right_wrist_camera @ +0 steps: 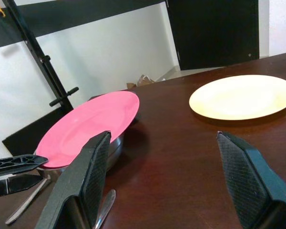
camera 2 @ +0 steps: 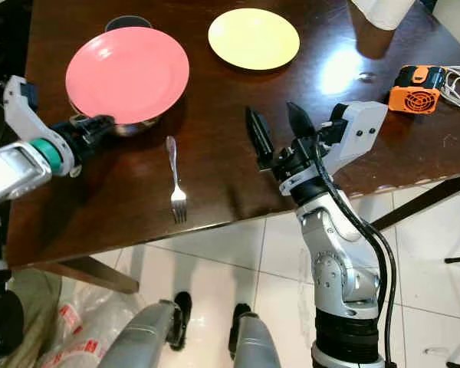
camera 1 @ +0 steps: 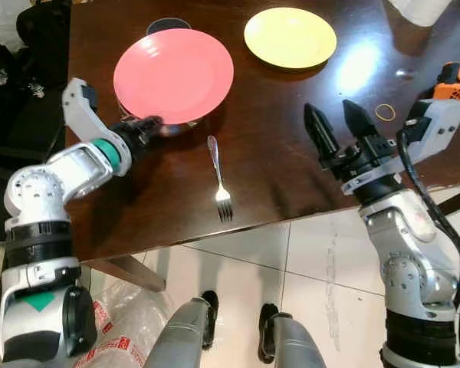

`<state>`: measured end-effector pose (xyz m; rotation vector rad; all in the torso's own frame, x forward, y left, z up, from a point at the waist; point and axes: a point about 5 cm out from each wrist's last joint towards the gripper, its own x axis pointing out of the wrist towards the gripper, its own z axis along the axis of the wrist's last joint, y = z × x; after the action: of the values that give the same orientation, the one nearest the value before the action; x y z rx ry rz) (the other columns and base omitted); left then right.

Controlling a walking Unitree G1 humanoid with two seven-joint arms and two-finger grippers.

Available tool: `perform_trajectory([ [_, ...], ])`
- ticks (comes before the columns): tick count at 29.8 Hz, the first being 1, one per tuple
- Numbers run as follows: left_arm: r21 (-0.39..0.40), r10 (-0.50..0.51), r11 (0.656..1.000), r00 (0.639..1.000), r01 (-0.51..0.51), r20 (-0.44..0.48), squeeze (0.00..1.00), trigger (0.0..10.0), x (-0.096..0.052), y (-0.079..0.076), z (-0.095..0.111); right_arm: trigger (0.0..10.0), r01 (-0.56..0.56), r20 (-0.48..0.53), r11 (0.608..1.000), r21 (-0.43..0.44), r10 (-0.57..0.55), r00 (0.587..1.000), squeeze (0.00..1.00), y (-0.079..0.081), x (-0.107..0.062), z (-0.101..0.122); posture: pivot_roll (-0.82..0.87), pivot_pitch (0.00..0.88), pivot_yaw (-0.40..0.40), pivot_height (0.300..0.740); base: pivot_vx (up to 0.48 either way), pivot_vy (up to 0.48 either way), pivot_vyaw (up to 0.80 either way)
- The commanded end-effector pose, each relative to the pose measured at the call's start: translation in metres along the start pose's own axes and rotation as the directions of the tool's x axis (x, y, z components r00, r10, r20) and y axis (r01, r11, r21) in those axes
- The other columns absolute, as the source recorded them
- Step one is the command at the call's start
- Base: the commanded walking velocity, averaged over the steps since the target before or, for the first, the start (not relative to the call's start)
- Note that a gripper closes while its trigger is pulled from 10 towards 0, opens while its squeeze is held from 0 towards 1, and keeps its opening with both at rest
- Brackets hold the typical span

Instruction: Setting the table

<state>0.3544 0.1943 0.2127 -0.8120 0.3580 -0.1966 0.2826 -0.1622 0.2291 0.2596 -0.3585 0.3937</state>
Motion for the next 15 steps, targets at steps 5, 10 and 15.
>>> perform_trajectory([
  [5,-0.021,0.038,0.999,0.999,-0.038,0.018,0.0,10.0,0.007,0.002,0.003,10.0,0.009,-0.026,1.0,0.01,-0.009,1.0,0.0,-0.001,-0.003,-0.005,0.13,0.148,0.09,0.74,0.0,0.0,0.0],
  [10,-0.021,0.041,0.999,0.998,-0.04,0.053,0.0,10.0,0.018,-0.009,0.013,10.0,0.01,-0.029,1.0,0.006,-0.01,1.0,0.0,-0.001,-0.004,-0.006,0.13,0.147,0.094,0.74,0.0,0.0,0.0],
  [15,-0.013,0.053,0.999,0.996,-0.052,0.071,0.0,4.3,0.022,-0.014,0.019,10.0,0.013,-0.029,1.0,0.005,-0.013,0.999,0.0,-0.001,-0.005,-0.006,0.13,0.146,0.098,0.74,0.0,0.0,0.0],
])
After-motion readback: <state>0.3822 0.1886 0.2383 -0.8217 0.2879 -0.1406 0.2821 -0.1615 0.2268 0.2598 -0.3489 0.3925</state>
